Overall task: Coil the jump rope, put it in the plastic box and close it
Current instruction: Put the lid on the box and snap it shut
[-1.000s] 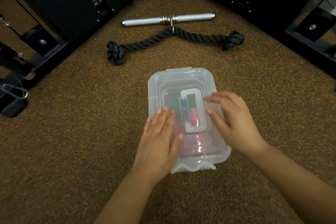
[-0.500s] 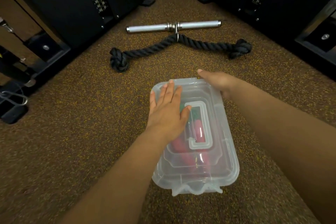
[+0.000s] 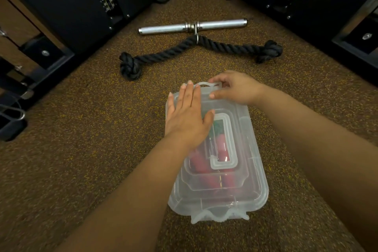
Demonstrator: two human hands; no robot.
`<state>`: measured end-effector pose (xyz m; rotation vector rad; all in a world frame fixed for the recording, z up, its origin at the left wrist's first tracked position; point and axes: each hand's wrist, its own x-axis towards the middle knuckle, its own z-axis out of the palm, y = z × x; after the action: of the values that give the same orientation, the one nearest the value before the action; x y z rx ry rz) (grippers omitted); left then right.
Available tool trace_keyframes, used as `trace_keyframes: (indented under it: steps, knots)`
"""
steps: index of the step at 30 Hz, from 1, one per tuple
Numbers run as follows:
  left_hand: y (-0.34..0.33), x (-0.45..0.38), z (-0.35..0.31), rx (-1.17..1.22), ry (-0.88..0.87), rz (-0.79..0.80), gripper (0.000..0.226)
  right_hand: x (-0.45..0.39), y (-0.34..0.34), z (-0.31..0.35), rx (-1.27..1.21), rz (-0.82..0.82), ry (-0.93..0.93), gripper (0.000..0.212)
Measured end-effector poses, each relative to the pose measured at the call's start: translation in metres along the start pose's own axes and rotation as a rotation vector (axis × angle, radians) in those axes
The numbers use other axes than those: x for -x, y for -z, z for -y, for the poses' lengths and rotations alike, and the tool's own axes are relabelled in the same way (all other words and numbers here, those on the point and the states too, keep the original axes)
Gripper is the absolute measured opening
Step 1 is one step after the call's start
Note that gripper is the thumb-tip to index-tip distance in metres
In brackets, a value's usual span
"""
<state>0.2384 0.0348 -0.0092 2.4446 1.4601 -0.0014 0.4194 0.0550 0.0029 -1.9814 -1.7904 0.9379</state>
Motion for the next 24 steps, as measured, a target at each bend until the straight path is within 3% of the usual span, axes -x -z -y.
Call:
trace_keyframes:
  steps: [10, 19, 24]
  knots:
    - [0.011, -0.037, 0.008, 0.072, -0.039, 0.036, 0.106, 0.004, -0.007, 0.002, 0.162, -0.133, 0.13, 0.049]
    - [0.007, -0.027, 0.0, 0.153, -0.035, -0.038, 0.092, 0.013, -0.011, 0.008, 0.194, -0.2, 0.157, 0.036]
    - [-0.002, -0.019, -0.001, 0.075, -0.058, -0.048, 0.084, 0.022, -0.024, 0.009, 0.215, -0.26, 0.117, 0.036]
